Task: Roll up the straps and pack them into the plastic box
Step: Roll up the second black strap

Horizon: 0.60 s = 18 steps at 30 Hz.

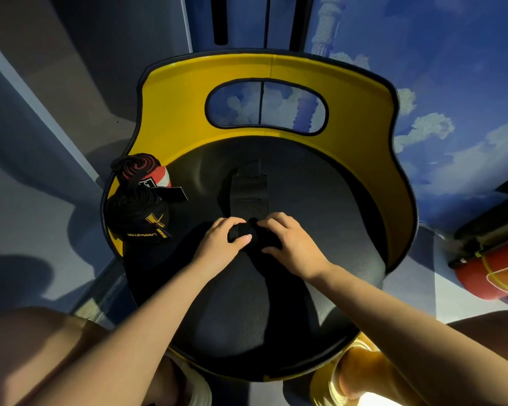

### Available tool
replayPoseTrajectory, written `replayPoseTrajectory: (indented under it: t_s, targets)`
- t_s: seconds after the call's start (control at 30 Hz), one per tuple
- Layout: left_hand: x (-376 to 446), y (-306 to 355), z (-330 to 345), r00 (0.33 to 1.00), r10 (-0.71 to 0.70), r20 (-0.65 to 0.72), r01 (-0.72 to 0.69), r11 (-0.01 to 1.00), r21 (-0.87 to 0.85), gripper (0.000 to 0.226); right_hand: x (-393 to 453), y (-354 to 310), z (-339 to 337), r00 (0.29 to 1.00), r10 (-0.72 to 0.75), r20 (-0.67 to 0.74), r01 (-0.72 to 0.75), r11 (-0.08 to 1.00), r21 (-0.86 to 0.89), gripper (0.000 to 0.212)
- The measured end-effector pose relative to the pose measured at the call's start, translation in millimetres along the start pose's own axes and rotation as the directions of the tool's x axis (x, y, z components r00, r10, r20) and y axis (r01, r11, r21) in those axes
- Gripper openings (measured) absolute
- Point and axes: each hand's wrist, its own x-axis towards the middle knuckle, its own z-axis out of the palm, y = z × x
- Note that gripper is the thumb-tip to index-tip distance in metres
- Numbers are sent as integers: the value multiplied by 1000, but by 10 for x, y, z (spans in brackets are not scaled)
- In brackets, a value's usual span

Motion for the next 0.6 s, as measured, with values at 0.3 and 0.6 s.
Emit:
replayPoseTrajectory:
  t_s: [0.3, 0.6]
  targets:
    - [-150, 2, -48, 993, 109, 48, -119, 936, 330, 60, -25, -22, -162, 987, 41, 157, -67, 985, 161, 56]
    - [-171, 39, -95, 954, 234, 187, -283, 908, 310, 47, -51, 2, -232, 916, 161, 367, -282, 910, 304, 41]
